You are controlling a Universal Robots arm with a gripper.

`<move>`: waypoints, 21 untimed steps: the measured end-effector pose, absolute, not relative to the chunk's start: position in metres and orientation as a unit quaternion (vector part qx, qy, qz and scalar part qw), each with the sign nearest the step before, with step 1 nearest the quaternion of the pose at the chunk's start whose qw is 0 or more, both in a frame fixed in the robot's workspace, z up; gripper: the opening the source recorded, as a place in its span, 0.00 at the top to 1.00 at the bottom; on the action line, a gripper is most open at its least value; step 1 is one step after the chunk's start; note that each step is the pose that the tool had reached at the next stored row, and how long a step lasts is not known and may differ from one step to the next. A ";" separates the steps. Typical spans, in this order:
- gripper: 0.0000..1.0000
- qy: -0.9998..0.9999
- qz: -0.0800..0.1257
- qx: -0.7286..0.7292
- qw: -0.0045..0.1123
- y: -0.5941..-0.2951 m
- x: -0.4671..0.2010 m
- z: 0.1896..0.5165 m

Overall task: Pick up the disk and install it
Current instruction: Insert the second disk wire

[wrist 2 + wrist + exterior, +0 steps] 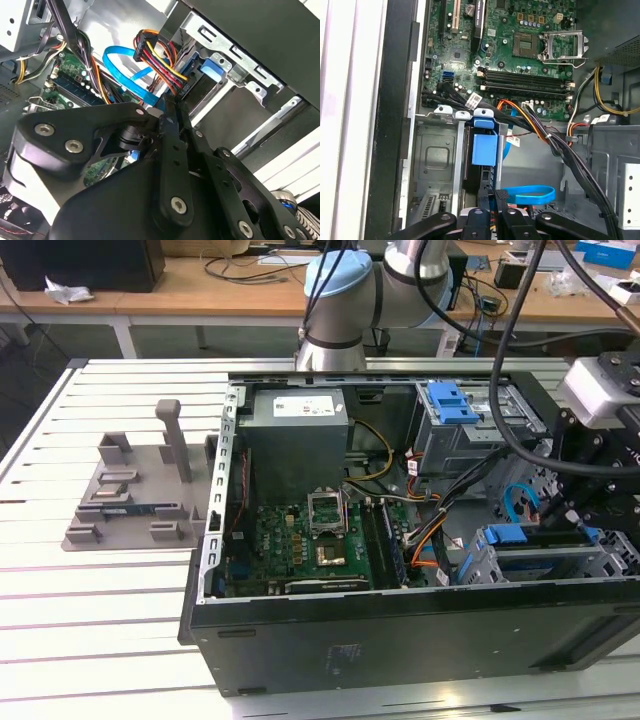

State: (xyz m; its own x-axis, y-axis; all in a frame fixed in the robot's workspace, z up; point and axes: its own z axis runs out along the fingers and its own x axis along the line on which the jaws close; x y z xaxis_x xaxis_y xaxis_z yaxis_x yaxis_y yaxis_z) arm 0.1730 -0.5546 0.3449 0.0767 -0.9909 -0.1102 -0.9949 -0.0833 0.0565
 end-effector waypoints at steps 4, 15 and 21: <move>0.84 0.676 0.060 -0.734 0.016 -0.555 0.173 0.339; 0.76 0.676 0.060 -0.734 0.017 -0.555 0.173 0.336; 0.76 0.676 0.060 -0.734 0.017 -0.553 0.173 0.361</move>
State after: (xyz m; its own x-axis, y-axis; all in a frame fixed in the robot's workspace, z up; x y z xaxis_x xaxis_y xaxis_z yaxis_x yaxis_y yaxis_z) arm 0.1731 -0.5528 0.3608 0.0780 -0.9908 -0.1102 -0.9948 -0.0845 0.0564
